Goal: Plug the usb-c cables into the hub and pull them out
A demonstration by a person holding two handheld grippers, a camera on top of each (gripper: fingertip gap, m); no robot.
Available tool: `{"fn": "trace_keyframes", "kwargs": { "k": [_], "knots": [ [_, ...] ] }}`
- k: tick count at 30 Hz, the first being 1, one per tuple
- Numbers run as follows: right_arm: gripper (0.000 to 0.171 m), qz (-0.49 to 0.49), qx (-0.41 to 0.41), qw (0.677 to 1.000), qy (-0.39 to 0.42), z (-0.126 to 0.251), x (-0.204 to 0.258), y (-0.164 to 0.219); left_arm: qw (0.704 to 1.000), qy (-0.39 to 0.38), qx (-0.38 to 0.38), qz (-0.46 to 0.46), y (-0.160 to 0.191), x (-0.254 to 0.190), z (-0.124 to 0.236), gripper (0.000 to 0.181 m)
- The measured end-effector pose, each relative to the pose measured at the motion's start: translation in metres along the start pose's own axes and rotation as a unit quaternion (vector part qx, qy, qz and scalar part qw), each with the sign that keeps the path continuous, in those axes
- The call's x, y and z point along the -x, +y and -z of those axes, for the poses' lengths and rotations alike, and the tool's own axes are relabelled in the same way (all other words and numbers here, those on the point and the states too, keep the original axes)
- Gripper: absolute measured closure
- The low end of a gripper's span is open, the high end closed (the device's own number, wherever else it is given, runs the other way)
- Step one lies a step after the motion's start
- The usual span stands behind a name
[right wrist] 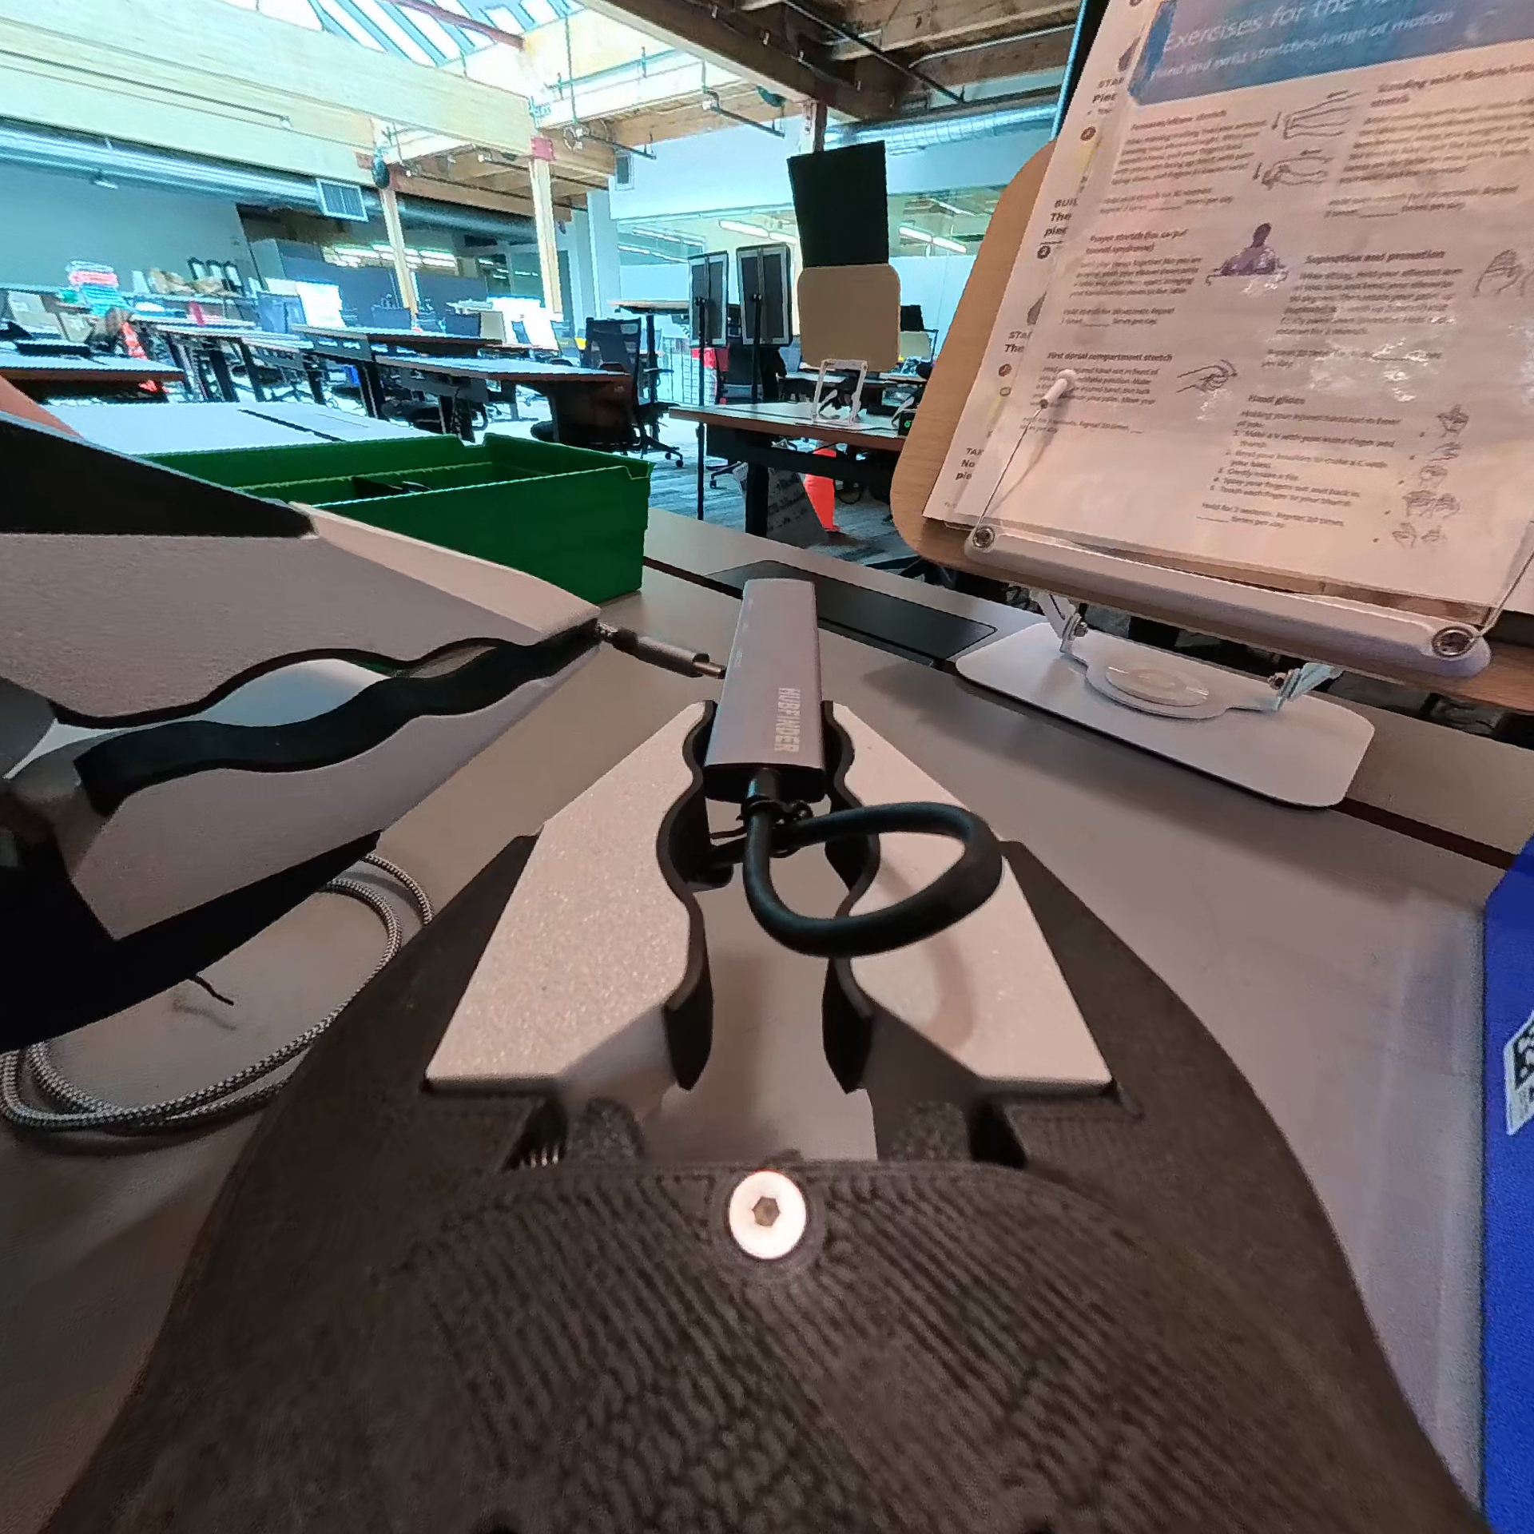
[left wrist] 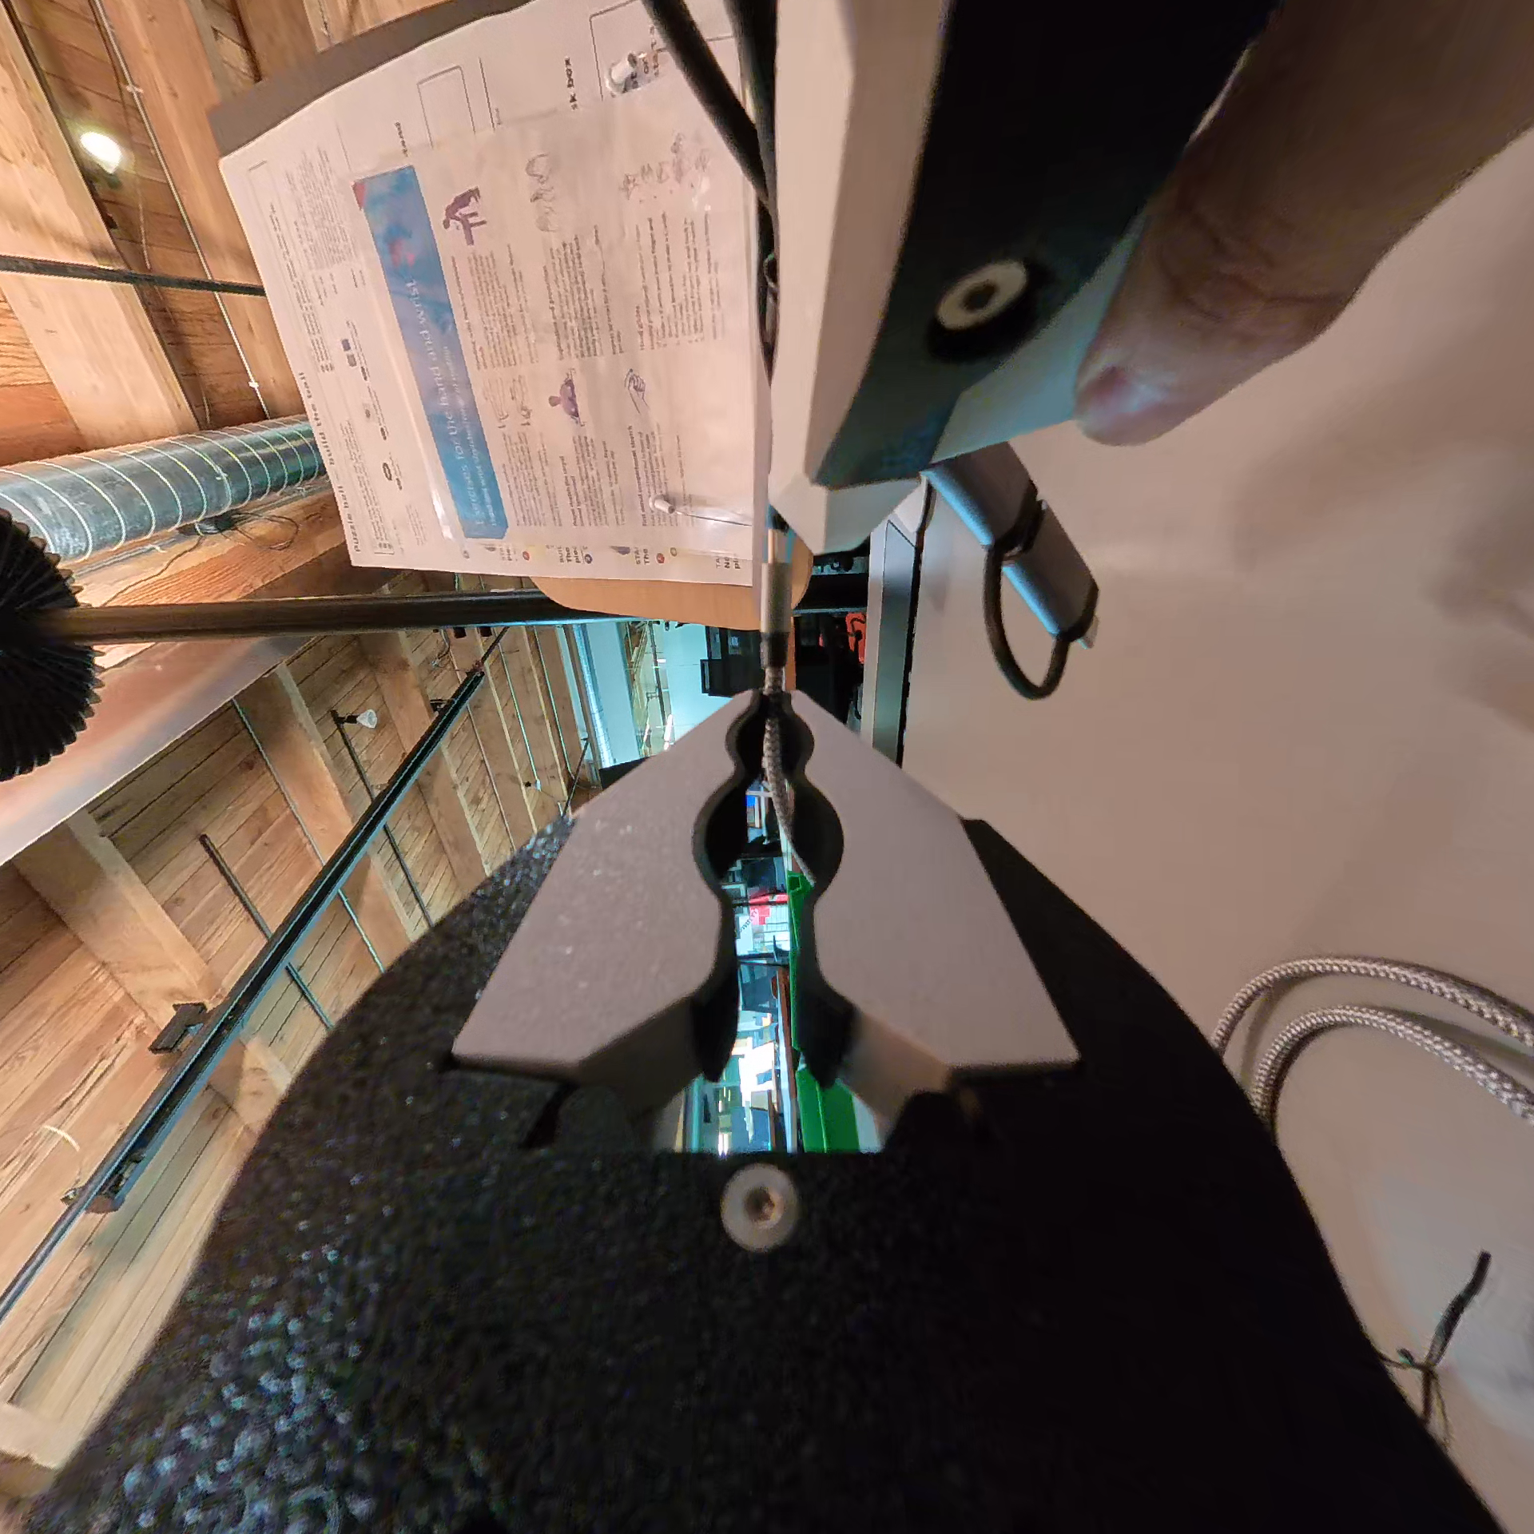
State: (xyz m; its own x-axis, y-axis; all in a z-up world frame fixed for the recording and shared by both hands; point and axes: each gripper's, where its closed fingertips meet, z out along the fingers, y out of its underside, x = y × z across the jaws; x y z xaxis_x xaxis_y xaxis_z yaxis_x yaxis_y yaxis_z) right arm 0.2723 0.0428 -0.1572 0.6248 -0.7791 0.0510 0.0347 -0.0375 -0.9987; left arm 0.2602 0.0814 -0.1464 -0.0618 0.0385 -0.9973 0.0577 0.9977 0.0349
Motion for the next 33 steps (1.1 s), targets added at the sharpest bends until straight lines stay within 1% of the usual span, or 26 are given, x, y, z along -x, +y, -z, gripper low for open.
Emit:
{"fn": "trace_keyframes", "kwargs": {
  "k": [12, 19, 22, 28, 33],
  "knots": [
    [0.149, -0.014, 0.017, 1.0, 0.003, -0.003, 0.002, 0.006, 1.0, -0.001, 0.017, -0.011, 0.004, -0.004, -0.004, 0.181],
    [0.149, -0.022, 0.028, 0.999, 0.012, -0.003, -0.001, 0.01, 0.999, -0.007, 0.019, -0.035, 0.0, -0.006, -0.004, 0.181],
    [0.149, -0.026, 0.035, 0.999, 0.012, -0.004, -0.001, 0.012, 0.998, -0.015, 0.023, -0.06, 0.0, -0.006, -0.004, 0.181],
    [0.148, -0.048, 0.044, 0.998, 0.011, -0.005, 0.002, 0.013, 0.996, -0.016, 0.028, -0.084, 0.006, -0.006, -0.012, 0.181],
    [0.149, -0.071, 0.057, 0.996, 0.02, -0.006, 0.0, 0.019, 0.997, -0.008, 0.039, -0.073, 0.005, -0.007, -0.012, 0.181]
  ]
}}
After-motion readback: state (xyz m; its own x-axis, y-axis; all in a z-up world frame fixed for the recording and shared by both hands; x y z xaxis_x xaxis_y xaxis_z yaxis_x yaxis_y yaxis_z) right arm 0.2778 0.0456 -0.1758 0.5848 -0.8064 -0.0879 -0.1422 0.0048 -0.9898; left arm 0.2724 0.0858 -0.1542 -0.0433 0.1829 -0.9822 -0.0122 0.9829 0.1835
